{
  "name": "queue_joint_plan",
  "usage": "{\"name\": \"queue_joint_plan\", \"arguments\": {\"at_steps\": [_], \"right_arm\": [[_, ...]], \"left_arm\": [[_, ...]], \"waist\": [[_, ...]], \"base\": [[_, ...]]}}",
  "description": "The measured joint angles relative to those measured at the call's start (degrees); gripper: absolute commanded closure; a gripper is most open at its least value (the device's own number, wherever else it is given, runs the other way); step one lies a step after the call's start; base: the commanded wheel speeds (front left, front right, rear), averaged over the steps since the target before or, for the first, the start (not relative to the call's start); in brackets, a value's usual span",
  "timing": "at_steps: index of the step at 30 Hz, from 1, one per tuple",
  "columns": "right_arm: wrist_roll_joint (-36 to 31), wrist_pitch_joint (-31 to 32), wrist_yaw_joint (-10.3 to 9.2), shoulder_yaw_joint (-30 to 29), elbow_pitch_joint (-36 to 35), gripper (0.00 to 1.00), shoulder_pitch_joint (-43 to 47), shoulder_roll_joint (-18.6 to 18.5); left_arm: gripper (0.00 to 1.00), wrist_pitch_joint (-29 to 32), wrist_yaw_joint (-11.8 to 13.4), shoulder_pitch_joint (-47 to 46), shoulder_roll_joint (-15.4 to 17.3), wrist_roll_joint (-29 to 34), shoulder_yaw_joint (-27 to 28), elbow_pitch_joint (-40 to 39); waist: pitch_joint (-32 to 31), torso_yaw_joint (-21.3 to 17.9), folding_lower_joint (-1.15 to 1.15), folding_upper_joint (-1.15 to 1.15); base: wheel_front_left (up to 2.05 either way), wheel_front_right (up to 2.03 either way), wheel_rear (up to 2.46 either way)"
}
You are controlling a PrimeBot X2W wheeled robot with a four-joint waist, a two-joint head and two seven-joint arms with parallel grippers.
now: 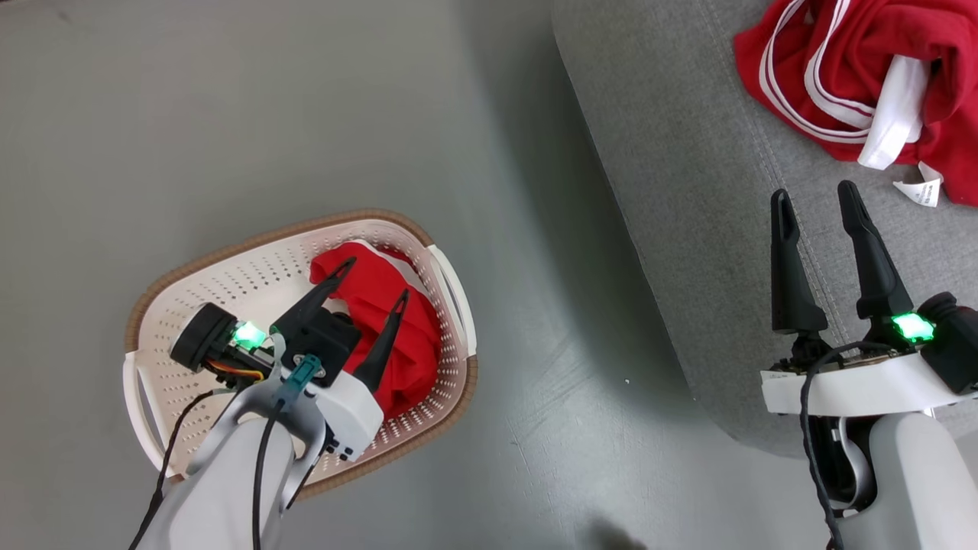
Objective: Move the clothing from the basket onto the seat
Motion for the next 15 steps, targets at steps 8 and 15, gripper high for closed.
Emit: {"name": "queue_joint_plan", "arguments": {"at_steps": [8,15], "right_arm": [[0.5,-0.6,0.0,0.2,0.8,0.0,-1.9,0.0],[1.1,-1.1,0.0,0.9,1.6,0.0,-3.2,0.0]], "left_arm": [[0.0,2.9,-0.3,-1.4,-0.8,-0.7,0.2,4.0],[0.0,5.9,-0.7,-3.9,-1.7,-2.3,1.2,7.5]], "waist": [[2.5,-0.9,0.0,0.0],[4.5,-1.5,0.0,0.0]], "base": [[0.0,0.0,0.0],[0.0,0.0,0.0]]}}
